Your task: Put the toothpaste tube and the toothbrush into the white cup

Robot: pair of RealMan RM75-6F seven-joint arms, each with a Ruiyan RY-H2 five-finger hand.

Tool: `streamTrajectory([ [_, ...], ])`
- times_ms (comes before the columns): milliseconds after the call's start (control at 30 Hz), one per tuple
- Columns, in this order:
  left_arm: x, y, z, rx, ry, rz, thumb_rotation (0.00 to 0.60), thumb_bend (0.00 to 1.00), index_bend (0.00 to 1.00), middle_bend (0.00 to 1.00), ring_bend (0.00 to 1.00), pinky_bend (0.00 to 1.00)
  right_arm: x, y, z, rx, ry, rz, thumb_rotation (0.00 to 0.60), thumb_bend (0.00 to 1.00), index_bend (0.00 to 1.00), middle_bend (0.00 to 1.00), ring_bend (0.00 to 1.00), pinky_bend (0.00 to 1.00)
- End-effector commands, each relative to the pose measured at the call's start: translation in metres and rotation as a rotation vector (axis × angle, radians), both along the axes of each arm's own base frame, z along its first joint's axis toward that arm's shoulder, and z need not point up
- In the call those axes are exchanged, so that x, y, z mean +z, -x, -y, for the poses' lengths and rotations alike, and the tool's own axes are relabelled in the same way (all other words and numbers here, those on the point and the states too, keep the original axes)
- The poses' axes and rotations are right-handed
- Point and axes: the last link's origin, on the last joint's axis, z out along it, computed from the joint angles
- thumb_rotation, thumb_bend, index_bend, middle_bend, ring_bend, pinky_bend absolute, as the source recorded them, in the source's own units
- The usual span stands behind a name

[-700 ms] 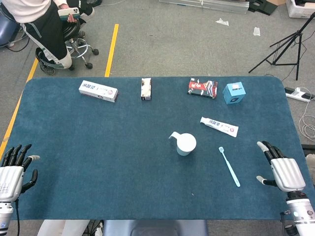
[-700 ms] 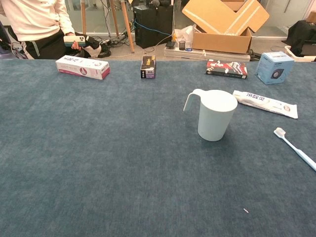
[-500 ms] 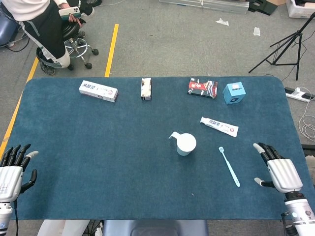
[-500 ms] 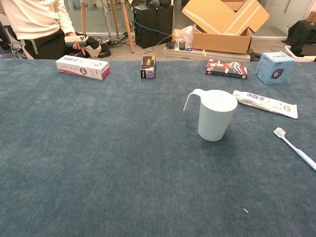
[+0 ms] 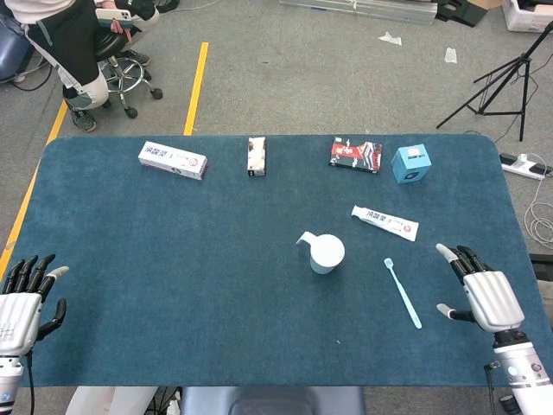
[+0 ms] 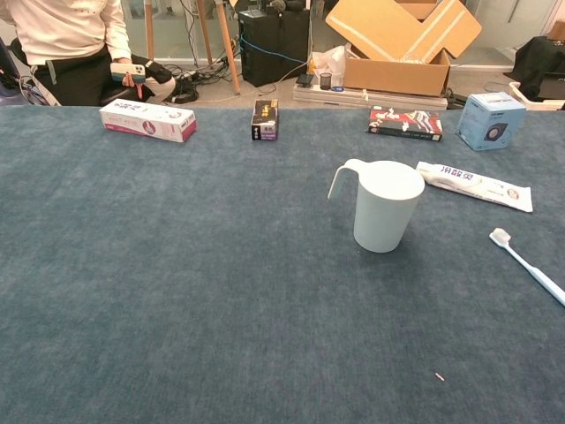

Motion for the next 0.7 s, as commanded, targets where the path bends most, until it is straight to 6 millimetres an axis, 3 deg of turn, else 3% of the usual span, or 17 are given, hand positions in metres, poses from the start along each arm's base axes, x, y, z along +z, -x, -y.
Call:
streamTrajectory([
  [33,-0.001,-0.001,0.001,-0.002,0.012,0.003,0.600,0.50,0.22,0.11,0.02,0.03,0.009,-0.020,0.013,0.047,0.061,-0.025,0.600,0.00,0.16,0.36,0.32,0.65],
  [200,0.001,-0.003,0.003,-0.015,0.005,0.011,0.600,0.50,0.22,0.11,0.02,0.03,0.016,-0.055,0.046,0.040,0.115,0.000,0.600,0.00,0.23,0.79,0.70,0.95],
  [333,0.004,-0.003,0.003,-0.015,0.003,0.019,0.600,0.50,0.22,0.11,0.02,0.03,0.017,-0.066,0.076,-0.015,0.095,-0.042,0.600,0.00,0.24,0.98,0.89,1.00],
  [467,0.006,-0.003,0.004,-0.012,-0.005,0.025,0.600,0.50,0.22,0.12,0.02,0.03,0.013,-0.076,0.104,-0.042,0.140,-0.087,0.600,0.00,0.28,1.00,0.99,1.00],
  [700,0.012,-0.002,0.004,-0.009,-0.019,0.038,0.600,0.50,0.22,0.12,0.02,0.03,-0.005,-0.090,0.145,-0.107,0.154,-0.103,0.600,0.00,0.33,1.00,1.00,1.00],
])
